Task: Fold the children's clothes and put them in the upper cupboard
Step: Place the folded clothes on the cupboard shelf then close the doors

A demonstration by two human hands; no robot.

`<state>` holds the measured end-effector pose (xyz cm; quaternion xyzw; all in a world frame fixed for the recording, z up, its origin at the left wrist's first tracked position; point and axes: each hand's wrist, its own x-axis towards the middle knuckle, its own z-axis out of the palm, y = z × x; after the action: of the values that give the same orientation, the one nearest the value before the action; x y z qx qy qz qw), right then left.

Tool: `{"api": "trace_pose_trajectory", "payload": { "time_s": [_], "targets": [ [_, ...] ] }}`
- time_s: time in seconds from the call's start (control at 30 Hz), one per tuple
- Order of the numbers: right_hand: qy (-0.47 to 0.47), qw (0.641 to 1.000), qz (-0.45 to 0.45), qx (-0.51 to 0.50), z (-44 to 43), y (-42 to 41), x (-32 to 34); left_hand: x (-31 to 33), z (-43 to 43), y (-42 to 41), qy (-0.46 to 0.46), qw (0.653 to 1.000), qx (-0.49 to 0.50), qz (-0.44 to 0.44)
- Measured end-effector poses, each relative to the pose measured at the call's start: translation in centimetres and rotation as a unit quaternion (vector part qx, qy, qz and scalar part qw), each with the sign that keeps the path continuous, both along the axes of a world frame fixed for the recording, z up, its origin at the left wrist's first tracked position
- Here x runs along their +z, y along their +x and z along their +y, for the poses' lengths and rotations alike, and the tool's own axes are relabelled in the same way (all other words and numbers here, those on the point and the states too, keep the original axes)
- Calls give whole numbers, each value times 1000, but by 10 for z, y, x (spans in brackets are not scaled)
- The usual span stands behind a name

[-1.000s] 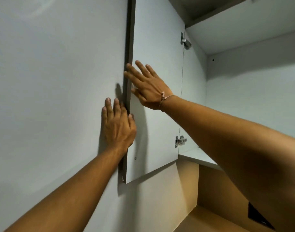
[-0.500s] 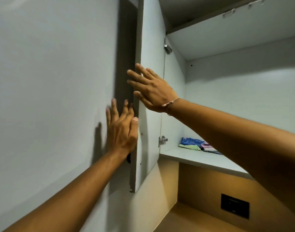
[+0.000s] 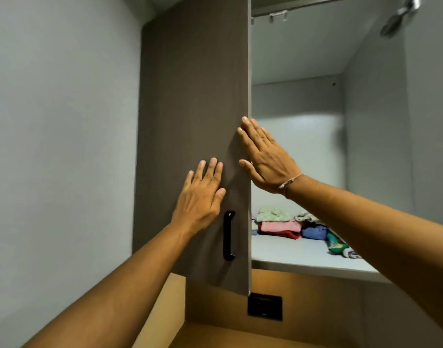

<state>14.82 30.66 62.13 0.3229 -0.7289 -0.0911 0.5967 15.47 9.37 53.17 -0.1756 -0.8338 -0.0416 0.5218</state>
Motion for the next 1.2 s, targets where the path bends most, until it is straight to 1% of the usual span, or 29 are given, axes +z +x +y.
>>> {"api": "trace_pose_trajectory", "payload": {
  "time_s": [0.07, 0.27, 0.47, 0.53, 0.63, 0.8, 0.9, 1.0, 1.07, 1.2],
  "targets": [
    [0, 1000, -11, -29, 11, -24, 0, -2, 11, -31, -12, 1000, 14, -8],
    [2, 997, -29, -74, 29, -80, -3, -8, 30, -91, 0, 999, 35, 1],
    [-5, 999, -25, -46, 29, -106, -3, -15, 33, -118, 20, 998, 2, 58],
    [-6, 998, -30, -47, 29, -107, -5, -16, 32, -120, 17, 998, 0, 64],
    [-5, 996, -57, -67, 28, -99, -2, -13, 30, -115, 3, 999, 17, 33],
    [13, 988, -86, -124, 42, -69, -7, 3, 16, -90, -60, 996, 45, -45],
    [-34, 982, -100, -154, 59, -34, -28, 19, 14, -59, -68, 995, 53, -53],
    [-97, 977, -108, -154, 78, 18, -47, 36, 34, -20, -61, 998, 13, -27],
    [-176, 969, -106, -141, 90, 62, -62, 46, 58, 9, -72, 997, -29, -2],
    [-340, 926, -95, -134, 118, 161, -100, 61, 125, 74, -87, 990, -112, 26]
  ]
}}
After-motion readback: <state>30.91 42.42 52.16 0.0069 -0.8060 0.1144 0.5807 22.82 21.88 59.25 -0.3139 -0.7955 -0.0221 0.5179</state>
